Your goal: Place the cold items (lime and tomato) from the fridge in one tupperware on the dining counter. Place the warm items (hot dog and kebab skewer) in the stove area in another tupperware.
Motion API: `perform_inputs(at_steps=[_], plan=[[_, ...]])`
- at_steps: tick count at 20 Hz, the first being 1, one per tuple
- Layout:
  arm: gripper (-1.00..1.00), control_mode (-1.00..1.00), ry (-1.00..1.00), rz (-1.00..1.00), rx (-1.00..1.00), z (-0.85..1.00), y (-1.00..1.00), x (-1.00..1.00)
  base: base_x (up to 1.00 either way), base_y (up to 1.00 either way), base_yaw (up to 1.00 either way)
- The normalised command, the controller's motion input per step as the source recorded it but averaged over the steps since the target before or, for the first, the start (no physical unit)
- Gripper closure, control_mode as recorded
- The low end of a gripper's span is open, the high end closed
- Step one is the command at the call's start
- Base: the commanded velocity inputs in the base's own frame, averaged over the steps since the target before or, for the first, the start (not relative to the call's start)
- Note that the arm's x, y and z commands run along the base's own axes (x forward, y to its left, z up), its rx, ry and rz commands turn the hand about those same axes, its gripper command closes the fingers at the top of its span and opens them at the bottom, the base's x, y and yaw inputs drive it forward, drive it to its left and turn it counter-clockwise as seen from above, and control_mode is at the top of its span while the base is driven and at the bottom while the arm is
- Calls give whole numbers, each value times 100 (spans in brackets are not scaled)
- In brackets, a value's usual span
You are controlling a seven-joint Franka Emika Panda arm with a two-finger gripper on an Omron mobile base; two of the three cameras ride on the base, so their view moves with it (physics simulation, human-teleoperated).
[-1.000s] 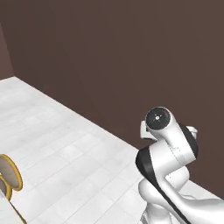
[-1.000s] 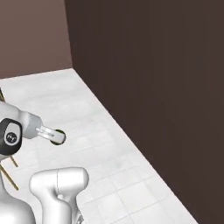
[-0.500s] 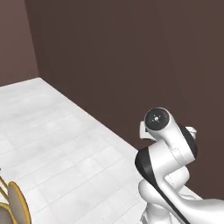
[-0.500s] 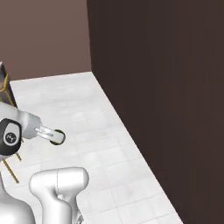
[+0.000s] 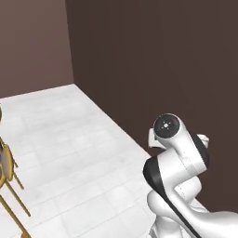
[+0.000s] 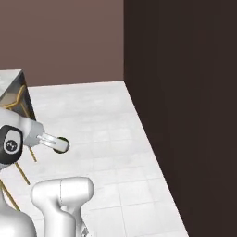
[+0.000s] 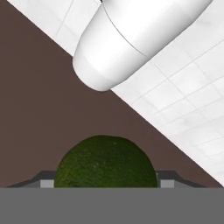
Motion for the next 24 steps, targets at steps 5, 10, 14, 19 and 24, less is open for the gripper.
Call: perform_inputs(at_steps=[5,10,14,19,24], plan=[[100,100,0,0,0,0,0,0,100,0,36],[100,100,0,0,0,0,0,0,100,-1,34],[100,100,0,0,0,0,0,0,100,-7,43],[100,100,0,0,0,0,0,0,100,-11,46],[100,100,0,0,0,0,0,0,100,-34,44]])
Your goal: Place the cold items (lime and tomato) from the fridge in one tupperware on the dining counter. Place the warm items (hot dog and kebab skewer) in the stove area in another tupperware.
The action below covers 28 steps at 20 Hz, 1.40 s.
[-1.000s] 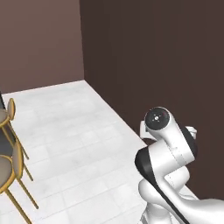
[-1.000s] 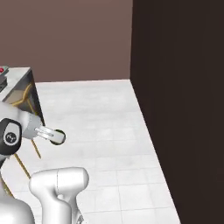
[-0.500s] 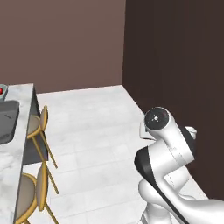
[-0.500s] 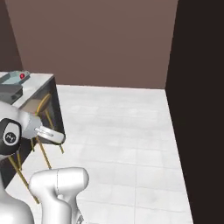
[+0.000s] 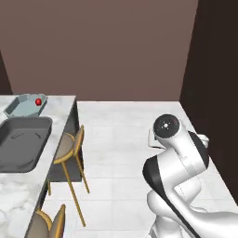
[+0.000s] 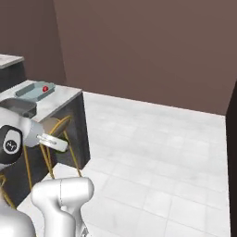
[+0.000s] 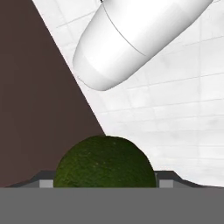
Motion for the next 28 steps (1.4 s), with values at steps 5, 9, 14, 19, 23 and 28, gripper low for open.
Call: perform_inputs(at_steps=[5,9,14,19,23,28], plan=[[100,100,0,0,0,0,0,0,99,-52,42],[100,100,0,0,0,0,0,0,83,-49,46],[100,100,0,0,0,0,0,0,57,-52,50],[100,100,0,0,0,0,0,0,46,-56,51],[100,100,0,0,0,0,0,0,57,-61,48],[100,100,0,0,0,0,0,0,64,-47,47]])
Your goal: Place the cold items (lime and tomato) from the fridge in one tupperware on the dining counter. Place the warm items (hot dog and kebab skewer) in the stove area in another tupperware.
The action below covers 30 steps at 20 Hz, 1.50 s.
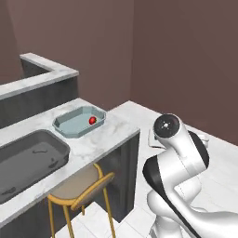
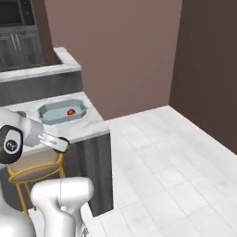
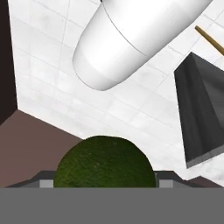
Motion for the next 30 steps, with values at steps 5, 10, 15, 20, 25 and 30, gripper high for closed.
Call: perform_inputs(at_steps=[5,10,15,20,25,30], plan=[[100,100,0,0,0,0,0,0,57,-38,51],[100,100,0,0,0,0,0,0,65,-32,49],[100,100,0,0,0,0,0,0,58,-38,47],[100,100,0,0,0,0,0,0,50,-41,46],[100,100,0,0,0,0,0,0,42,-44,45],[100,-100,-1,19,12,2,-23,6,0,-15,15]])
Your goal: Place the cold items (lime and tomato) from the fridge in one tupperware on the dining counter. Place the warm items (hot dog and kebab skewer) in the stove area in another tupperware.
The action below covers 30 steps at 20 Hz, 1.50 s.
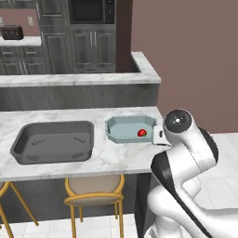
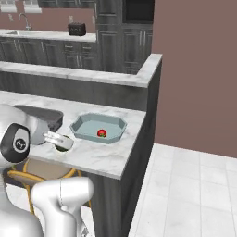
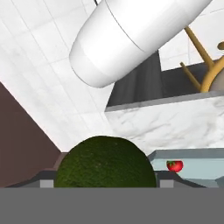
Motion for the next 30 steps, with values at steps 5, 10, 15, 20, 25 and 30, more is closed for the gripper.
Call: perform_inputs(at_steps=[5,10,15,20,25,30], plan=[[100,-100,10,39,35,17,-53,59,0,0,0],[100,-100,2,29,21,2,-28,83,0,0,0],[100,-100,7,22,7,-2,0,97,0,0,0],[100,-100,30,13,-2,-36,29,100,0,0,0],[100,-100,17,1,-9,-40,69,82,0,0,0],[100,-100,9,0,-7,-40,45,76,0,0,0]])
